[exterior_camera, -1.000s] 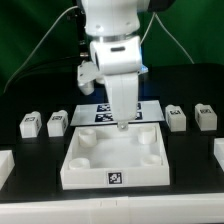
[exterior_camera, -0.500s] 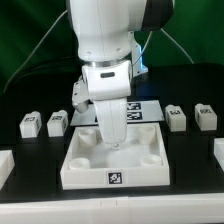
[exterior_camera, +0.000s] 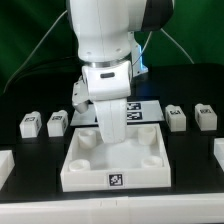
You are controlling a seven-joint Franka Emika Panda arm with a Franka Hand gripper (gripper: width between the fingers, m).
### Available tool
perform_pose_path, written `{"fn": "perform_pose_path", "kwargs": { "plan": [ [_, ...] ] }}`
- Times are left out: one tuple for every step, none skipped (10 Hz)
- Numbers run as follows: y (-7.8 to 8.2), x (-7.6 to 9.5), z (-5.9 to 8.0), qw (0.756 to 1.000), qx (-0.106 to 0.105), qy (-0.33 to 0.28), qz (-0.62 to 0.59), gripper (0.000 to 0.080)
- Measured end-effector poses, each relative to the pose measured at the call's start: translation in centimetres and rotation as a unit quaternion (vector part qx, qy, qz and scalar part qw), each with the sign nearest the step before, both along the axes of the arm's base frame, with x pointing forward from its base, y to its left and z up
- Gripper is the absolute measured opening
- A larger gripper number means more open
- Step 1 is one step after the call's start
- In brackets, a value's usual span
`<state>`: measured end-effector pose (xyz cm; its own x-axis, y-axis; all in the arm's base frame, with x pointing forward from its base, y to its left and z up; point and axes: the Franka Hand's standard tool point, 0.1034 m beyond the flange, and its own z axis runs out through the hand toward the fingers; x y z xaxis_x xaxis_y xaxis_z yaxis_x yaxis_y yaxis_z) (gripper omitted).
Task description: Assemble one leg
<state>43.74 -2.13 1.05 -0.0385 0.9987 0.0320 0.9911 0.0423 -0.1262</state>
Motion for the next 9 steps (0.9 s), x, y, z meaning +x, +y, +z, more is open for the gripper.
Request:
{"fn": "perform_pose_path", "kwargs": {
  "plan": [
    [-0.04,0.15,0.08,1.0,0.0,-0.003,-0.001,0.007],
    [-0.05,0.22,0.1,1.0,0.0,-0.004,-0.001,0.007],
    [-0.06,0.26,0.11,1.0,0.0,-0.005,-0.001,0.007],
    [-0.06,0.3,0.13,1.0,0.0,-0.006,-0.001,0.007],
    [-0.06,0.34,0.14,1.0,0.0,-0.007,-0.001,0.007],
    [-0.06,0.37,0.14,1.0,0.0,-0.008,-0.001,0.007],
    [-0.06,0.38,0.15,1.0,0.0,-0.008,-0.001,0.007],
    [-0.06,0.38,0.15,1.0,0.0,-0.008,-0.001,0.007],
    [-0.06,0.38,0.15,1.0,0.0,-0.008,-0.001,0.0071]
  ]
}}
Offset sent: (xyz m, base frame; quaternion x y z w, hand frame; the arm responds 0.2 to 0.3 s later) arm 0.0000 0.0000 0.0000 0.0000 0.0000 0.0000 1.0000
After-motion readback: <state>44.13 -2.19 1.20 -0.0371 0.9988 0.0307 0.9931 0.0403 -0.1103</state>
